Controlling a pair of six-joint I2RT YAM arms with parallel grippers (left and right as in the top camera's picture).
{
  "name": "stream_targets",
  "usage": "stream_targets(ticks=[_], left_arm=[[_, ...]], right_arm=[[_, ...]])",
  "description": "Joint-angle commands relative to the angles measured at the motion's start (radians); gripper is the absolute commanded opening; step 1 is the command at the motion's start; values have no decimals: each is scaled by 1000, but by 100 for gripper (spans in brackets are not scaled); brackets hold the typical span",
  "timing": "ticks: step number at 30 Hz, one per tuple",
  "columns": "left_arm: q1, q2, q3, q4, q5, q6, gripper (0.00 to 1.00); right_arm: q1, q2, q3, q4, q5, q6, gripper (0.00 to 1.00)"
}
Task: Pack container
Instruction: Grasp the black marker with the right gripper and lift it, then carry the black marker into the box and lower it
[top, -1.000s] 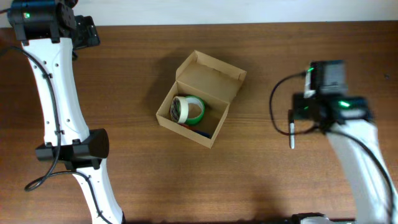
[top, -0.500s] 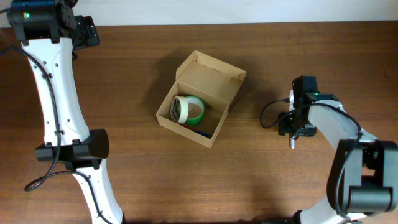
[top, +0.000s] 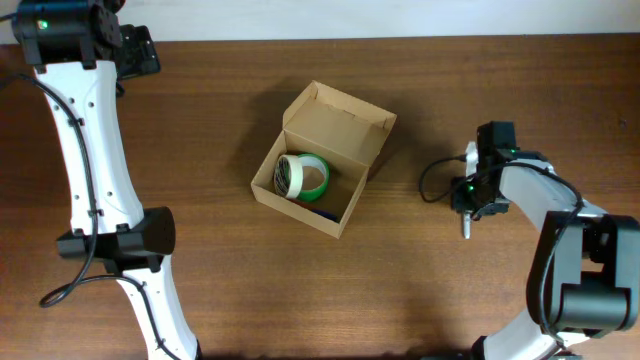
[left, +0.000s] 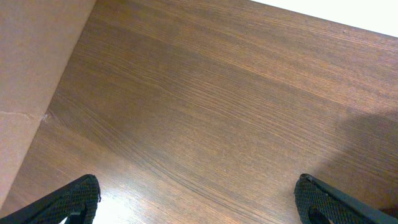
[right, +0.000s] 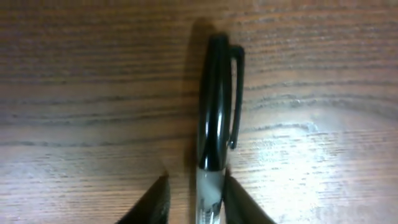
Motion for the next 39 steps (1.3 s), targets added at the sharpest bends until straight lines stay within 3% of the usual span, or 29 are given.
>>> stream_targets(ticks=[1,2,7,11,14,19,22,26,31,39], left_arm=[[4,-13,-2,0,-14,9,100],[4,-13,-2,0,-14,9,100],[4,-13,-2,0,-14,9,100],[4,-13,-2,0,-14,9,100],[4,-13,-2,0,-14,9,100],[4,-13,-2,0,-14,9,100],[4,-13,-2,0,-14,9,100],[4,-13,-2,0,-14,9,100],[4,-13,-2,0,-14,9,100],[4,-13,-2,0,-14,9,100]], right_arm=[[-14,18,0,22,-116,-2,8],[-14,18,0,27,-123,2,4],[-14,13,32,5,-149,32,4],[-13,-32,180,-110,-229,15,4],[-11,-73,399,-248,-273,12,4],[29,-91,932,-510,-286,-42,4],[113,-91,1267,-627,-275,-63,4],[290,-91,1508,-730,-165,-92,4],[520,-77,1460,-777,20,-92,4],[711,7,1061,-671,37,-80,4]])
